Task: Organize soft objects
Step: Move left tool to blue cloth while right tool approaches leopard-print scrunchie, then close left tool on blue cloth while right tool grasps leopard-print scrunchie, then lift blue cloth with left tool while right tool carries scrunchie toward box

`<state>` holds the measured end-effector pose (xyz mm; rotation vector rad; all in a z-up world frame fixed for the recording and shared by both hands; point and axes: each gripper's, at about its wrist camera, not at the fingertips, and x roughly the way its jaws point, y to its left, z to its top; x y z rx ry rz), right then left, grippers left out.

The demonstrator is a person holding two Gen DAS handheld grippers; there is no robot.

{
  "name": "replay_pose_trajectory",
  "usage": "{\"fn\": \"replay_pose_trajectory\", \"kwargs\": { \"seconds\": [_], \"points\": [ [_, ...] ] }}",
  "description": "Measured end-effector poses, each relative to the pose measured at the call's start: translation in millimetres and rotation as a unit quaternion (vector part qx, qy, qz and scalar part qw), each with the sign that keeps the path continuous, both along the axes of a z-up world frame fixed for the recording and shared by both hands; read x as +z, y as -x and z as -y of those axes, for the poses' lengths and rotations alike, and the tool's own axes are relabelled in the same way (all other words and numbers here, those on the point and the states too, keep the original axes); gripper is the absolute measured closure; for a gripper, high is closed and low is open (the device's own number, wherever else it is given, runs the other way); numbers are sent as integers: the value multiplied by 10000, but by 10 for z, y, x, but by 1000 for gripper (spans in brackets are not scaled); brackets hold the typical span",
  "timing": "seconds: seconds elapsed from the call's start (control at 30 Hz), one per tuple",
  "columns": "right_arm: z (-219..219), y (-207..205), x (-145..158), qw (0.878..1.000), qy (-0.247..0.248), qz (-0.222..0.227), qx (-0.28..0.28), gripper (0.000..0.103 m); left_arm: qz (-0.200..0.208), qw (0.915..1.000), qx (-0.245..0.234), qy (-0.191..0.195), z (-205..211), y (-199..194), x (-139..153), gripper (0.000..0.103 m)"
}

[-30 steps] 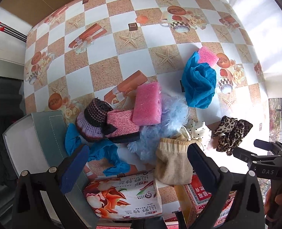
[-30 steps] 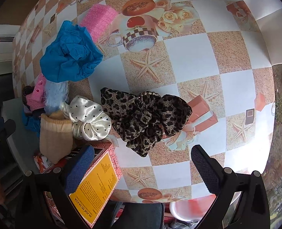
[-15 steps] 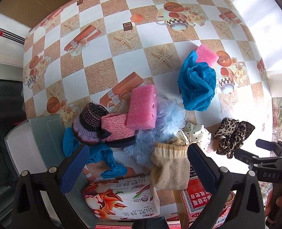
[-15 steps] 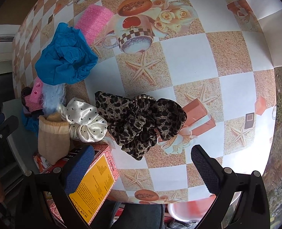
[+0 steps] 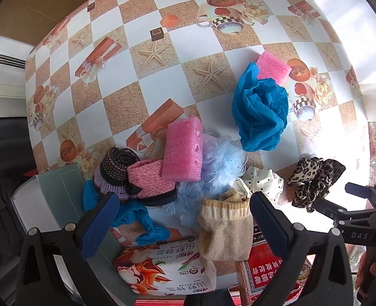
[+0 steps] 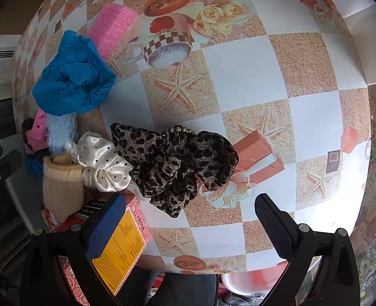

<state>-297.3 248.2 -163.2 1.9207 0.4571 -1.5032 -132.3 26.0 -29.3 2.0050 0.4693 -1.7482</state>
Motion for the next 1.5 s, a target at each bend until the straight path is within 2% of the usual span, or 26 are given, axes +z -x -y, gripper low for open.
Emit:
{"fn": "replay_pose_trajectory", "kwargs": {
  "seconds": [0.27,0.5,0.6,0.7,0.8,0.97,1.07,1.1,1.13,1.17,1.2,1.23,1.27,1.33,1.5],
  "points": [
    [73,-98,-202,9999,5,-100,81,1,169,9989,-427,-112,-97,399,-234,0],
    [417,-286,-427,9992,88,-282,266,1,263,9975,-636,-142,-153,740,-523,0],
    [558,-417,-521,9981,25,-455,426,0,331,9966,-756,-41,-184,863,-645,1],
    [779,-526,-575,9962,160,-581,630,0,387,9964,-753,-3,-189,919,-753,1],
    [840,-648,-576,9940,30,-874,662,0,416,9973,-603,-7,-148,946,-818,2],
    [738,-660,-494,9903,-261,-1120,774,0,343,9973,-643,-60,-108,991,-822,17],
    [590,-654,-335,9865,-414,-1299,905,2,290,9972,-679,-141,-185,1002,-803,36],
    [595,-669,-319,9873,-376,-1257,894,13,265,9973,-645,-246,-212,1013,-797,53],
    [585,-699,-265,9874,-315,-1277,879,18,244,9972,-603,-363,-212,1005,-794,70],
    [588,-721,-211,9871,-267,-1296,904,23,228,9974,-584,-349,-220,995,-782,71],
    [599,-743,-151,9863,-204,-1338,947,38,137,9977,-599,-296,-234,980,-748,77],
    [565,-751,-37,9854,-178,-1384,975,57,24,9977,-613,-275,-234,968,-707,80],
    [559,-747,37,9865,-86,-1331,955,67,-98,9978,-601,-264,-230,954,-655,81],
    [531,-691,176,9911,144,-1112,720,69,-380,9974,-559,-232,-223,931,-506,82],
    [436,-557,580,9930,506,-1024,287,69,-918,9946,-484,-15,-245,820,-92,82]
  ]
}}
